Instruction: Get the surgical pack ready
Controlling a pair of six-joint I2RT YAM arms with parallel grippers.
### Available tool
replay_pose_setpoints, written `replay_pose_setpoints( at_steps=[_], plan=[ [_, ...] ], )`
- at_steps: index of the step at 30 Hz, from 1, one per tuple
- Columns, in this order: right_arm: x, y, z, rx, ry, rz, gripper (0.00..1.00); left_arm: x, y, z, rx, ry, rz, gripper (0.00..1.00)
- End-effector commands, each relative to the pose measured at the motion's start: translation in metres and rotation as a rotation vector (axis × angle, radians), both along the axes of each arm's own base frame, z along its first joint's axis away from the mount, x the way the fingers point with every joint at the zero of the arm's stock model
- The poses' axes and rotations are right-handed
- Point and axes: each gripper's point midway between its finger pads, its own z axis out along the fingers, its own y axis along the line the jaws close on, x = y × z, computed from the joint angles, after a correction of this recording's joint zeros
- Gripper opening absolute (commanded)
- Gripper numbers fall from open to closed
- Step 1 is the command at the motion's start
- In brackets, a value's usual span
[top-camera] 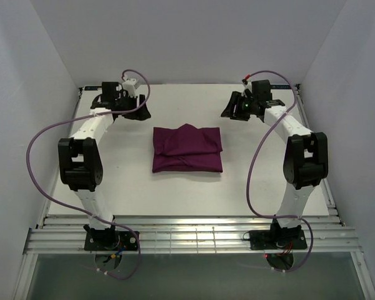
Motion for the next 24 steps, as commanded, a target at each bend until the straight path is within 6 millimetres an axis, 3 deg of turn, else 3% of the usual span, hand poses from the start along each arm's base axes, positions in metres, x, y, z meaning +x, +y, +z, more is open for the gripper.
replay_pose_setpoints(
  at_steps=[1, 2, 3, 4, 5, 7, 8, 12, 18, 21, 24],
  plan=[
    [0.012, 0.026, 0.041, -0.03, -0.14, 0.075, 0.58, 0.013, -0.018, 0.068, -0.074, -0.143, -0.027, 0.76],
    [0.012, 0.04, 0.047, -0.014, -0.152, 0.121, 0.58, 0.01, -0.024, 0.069, -0.096, -0.132, -0.041, 0.76],
    [0.013, 0.059, 0.034, -0.007, -0.125, 0.171, 0.59, 0.007, -0.03, 0.068, -0.114, -0.115, -0.053, 0.76],
    [0.022, 0.072, 0.049, 0.015, -0.157, 0.201, 0.59, 0.003, -0.037, 0.068, -0.13, -0.105, -0.079, 0.76],
    [0.021, 0.084, 0.026, 0.034, -0.09, 0.236, 0.59, -0.001, -0.045, 0.065, -0.133, -0.09, -0.095, 0.76],
    [0.025, 0.105, 0.029, 0.063, -0.085, 0.269, 0.59, -0.011, -0.052, 0.058, -0.151, -0.045, -0.104, 0.75],
    [0.026, 0.115, 0.014, 0.092, -0.039, 0.278, 0.6, -0.013, -0.052, 0.058, -0.154, -0.039, -0.107, 0.75],
    [0.021, 0.157, -0.002, 0.175, 0.004, 0.344, 0.66, -0.027, -0.046, 0.045, -0.14, 0.013, -0.064, 0.75],
    [0.021, 0.174, -0.032, 0.177, 0.062, 0.338, 0.67, -0.043, -0.042, 0.025, -0.125, 0.069, -0.046, 0.75],
    [0.014, 0.177, -0.033, 0.208, 0.077, 0.361, 0.65, -0.047, -0.043, 0.024, -0.134, 0.077, -0.05, 0.75],
    [0.006, 0.179, -0.02, 0.242, 0.069, 0.379, 0.6, -0.046, -0.042, 0.025, -0.126, 0.067, -0.05, 0.75]
  ],
)
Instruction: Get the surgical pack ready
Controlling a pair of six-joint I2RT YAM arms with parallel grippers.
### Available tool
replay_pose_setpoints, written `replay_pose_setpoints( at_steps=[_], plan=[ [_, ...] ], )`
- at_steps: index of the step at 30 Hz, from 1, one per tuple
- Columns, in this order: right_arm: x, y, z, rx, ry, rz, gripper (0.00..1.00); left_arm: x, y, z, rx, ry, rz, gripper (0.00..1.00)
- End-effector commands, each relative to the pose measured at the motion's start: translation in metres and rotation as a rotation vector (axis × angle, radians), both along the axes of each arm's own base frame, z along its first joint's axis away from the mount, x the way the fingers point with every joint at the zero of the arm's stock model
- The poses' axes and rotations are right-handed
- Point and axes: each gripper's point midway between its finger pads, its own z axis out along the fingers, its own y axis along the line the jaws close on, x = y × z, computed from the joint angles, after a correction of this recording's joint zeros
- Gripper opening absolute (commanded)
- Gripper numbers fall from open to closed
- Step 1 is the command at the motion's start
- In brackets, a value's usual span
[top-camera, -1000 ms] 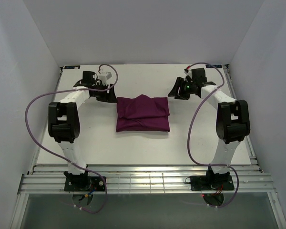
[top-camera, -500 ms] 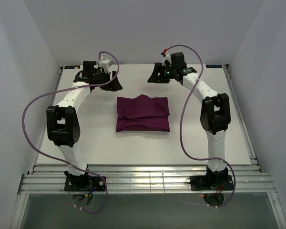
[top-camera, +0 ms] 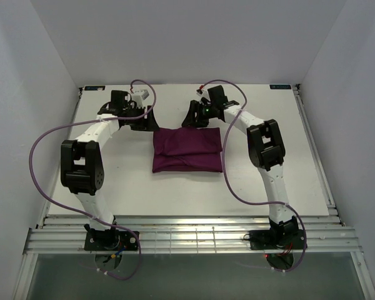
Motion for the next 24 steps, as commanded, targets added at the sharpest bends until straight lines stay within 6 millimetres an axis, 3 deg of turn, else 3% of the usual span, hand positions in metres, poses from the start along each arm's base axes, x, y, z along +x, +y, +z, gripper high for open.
replay_pose_setpoints(
  at_steps=[1, 3, 7, 17, 19, 20, 22, 23, 24],
  plan=[
    [-0.009, 0.006, 0.043, 0.099, -0.047, 0.031, 0.59, 0.0, 0.0, 0.035, -0.015, -0.086, -0.005, 0.75],
    [-0.014, 0.009, 0.058, 0.156, -0.059, 0.044, 0.57, 0.002, -0.001, 0.037, -0.016, -0.088, -0.004, 0.75],
    [-0.037, 0.011, 0.051, 0.192, 0.01, 0.082, 0.55, 0.004, -0.001, 0.038, -0.016, -0.089, -0.007, 0.75],
    [-0.046, 0.01, 0.085, 0.218, -0.073, 0.089, 0.3, 0.001, -0.001, 0.034, -0.013, -0.072, -0.01, 0.75],
    [-0.052, 0.008, 0.084, 0.212, -0.076, 0.092, 0.23, 0.001, 0.0, 0.033, -0.01, -0.071, -0.007, 0.75],
    [-0.055, 0.007, 0.093, 0.215, -0.095, 0.09, 0.22, 0.002, 0.0, 0.033, -0.009, -0.072, -0.006, 0.75],
    [-0.066, 0.003, 0.088, 0.21, -0.083, 0.093, 0.17, 0.002, 0.0, 0.032, -0.008, -0.071, -0.005, 0.75],
    [-0.071, 0.003, 0.101, 0.231, -0.121, 0.105, 0.15, 0.001, 0.001, 0.032, -0.006, -0.068, -0.004, 0.75],
    [-0.077, 0.003, 0.102, 0.233, -0.124, 0.114, 0.12, 0.001, 0.001, 0.031, -0.006, -0.067, -0.004, 0.75]
  ],
)
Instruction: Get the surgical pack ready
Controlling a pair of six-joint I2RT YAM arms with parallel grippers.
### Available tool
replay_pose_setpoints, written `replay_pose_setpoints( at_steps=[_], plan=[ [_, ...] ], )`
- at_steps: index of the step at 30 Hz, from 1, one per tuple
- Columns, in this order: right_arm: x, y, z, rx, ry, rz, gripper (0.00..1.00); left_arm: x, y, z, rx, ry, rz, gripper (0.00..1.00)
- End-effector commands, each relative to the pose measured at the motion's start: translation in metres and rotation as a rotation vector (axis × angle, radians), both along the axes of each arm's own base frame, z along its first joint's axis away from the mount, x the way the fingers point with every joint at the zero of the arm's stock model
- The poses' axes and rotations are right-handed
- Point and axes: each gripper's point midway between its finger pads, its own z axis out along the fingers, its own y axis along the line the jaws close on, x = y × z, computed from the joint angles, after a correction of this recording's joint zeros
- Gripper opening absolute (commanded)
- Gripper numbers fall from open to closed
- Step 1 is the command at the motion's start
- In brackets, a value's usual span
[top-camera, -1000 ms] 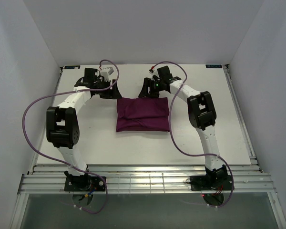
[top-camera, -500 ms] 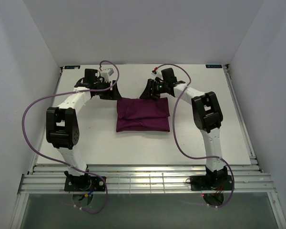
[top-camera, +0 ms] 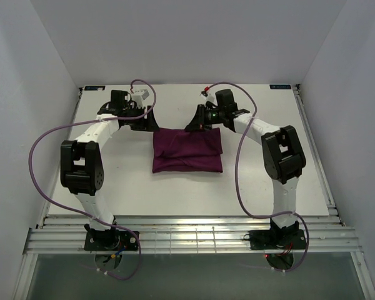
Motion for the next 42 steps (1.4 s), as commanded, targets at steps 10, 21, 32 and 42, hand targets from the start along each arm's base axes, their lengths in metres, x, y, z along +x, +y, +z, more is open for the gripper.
replay_pose_setpoints(
  at_steps=[10, 21, 32, 42],
  plan=[
    [-0.16, 0.001, 0.01, 0.028, -0.184, 0.387, 0.08, -0.002, 0.0, 0.024, 0.0, -0.069, -0.037, 0.75],
    [-0.2, -0.025, -0.023, -0.119, -0.222, 0.497, 0.55, -0.011, -0.015, 0.037, -0.015, -0.102, -0.117, 0.74],
    [-0.196, -0.053, -0.004, -0.187, -0.292, 0.231, 0.55, -0.111, -0.067, 0.039, 0.402, -0.403, -0.652, 0.76],
    [-0.189, -0.058, 0.006, -0.028, -0.231, -0.05, 0.48, -0.134, -0.094, -0.01, 0.744, -0.733, -0.951, 0.82]
  ],
)
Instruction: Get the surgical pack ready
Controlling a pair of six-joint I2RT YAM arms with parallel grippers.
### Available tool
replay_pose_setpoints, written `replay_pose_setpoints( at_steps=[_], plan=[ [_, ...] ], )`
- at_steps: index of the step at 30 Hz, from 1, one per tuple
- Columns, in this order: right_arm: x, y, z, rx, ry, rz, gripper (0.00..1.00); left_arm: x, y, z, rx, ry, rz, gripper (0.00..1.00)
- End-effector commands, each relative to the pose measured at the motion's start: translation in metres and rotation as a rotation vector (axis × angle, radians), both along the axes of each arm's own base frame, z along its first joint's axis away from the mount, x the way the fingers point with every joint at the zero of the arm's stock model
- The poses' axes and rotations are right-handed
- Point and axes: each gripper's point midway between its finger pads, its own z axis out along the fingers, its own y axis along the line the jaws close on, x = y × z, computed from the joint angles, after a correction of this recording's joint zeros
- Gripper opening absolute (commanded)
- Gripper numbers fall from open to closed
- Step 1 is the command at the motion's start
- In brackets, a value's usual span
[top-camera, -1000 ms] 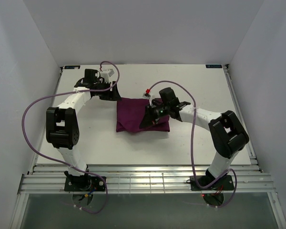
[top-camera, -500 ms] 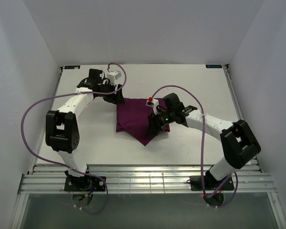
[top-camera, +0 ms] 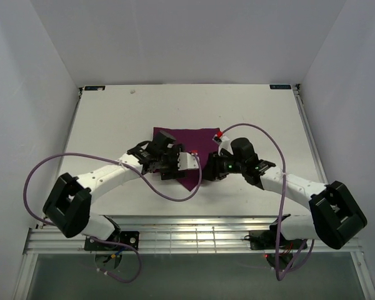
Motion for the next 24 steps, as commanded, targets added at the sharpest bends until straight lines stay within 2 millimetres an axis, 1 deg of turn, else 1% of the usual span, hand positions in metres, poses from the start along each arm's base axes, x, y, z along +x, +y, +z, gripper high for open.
replay_pose_setpoints(
  at_steps=[1, 3, 6, 8, 9, 11, 12, 13, 15, 16, 17, 19, 20, 21, 22, 24],
  plan=[
    [0.012, 0.003, 0.022, 0.104, -0.039, -0.098, 0.48, 0.033, -0.003, -0.005, 0.079, -0.18, -0.017, 0.82],
    [0.01, -0.001, 0.022, 0.1, -0.046, -0.109, 0.47, 0.038, -0.005, -0.009, 0.087, -0.206, -0.008, 0.82],
    [0.009, -0.008, 0.019, 0.087, -0.063, -0.133, 0.47, 0.035, -0.001, -0.028, 0.129, -0.174, -0.02, 0.79],
    [0.009, -0.012, 0.016, 0.072, -0.061, -0.139, 0.46, 0.031, -0.001, -0.033, 0.134, -0.163, -0.033, 0.79],
    [0.009, -0.012, 0.016, 0.072, -0.061, -0.14, 0.45, 0.031, -0.002, -0.033, 0.13, -0.164, -0.035, 0.77],
    [0.008, -0.012, 0.018, 0.076, -0.063, -0.136, 0.44, 0.033, -0.004, -0.028, 0.118, -0.156, -0.019, 0.7],
    [0.008, -0.012, 0.018, 0.076, -0.063, -0.135, 0.44, 0.037, -0.009, -0.018, 0.099, -0.164, -0.011, 0.67],
    [0.007, -0.012, 0.017, 0.074, -0.059, -0.13, 0.45, 0.036, -0.01, -0.018, 0.094, -0.148, -0.009, 0.64],
    [0.006, -0.013, 0.015, 0.068, -0.055, -0.127, 0.45, 0.033, -0.007, -0.023, 0.108, -0.129, -0.007, 0.61],
    [0.006, -0.013, 0.014, 0.066, -0.054, -0.125, 0.45, 0.032, -0.007, -0.024, 0.11, -0.13, -0.011, 0.56],
    [0.006, -0.012, 0.013, 0.064, -0.052, -0.121, 0.45, 0.031, -0.007, -0.024, 0.108, -0.126, -0.014, 0.54],
    [0.006, -0.011, 0.015, 0.068, -0.056, -0.113, 0.44, 0.031, -0.01, -0.016, 0.086, -0.13, -0.013, 0.51],
    [0.006, -0.011, 0.015, 0.068, -0.058, -0.112, 0.45, 0.031, -0.01, -0.016, 0.083, -0.126, -0.008, 0.48],
    [0.006, -0.011, 0.014, 0.065, -0.058, -0.111, 0.45, 0.03, -0.009, -0.018, 0.091, -0.123, -0.01, 0.46],
    [0.007, -0.011, 0.014, 0.063, -0.059, -0.111, 0.45, 0.028, -0.005, -0.027, 0.112, -0.117, -0.014, 0.45],
    [0.007, -0.011, 0.012, 0.058, -0.056, -0.112, 0.45, 0.031, -0.001, -0.033, 0.137, -0.128, 0.0, 0.37]
  ],
)
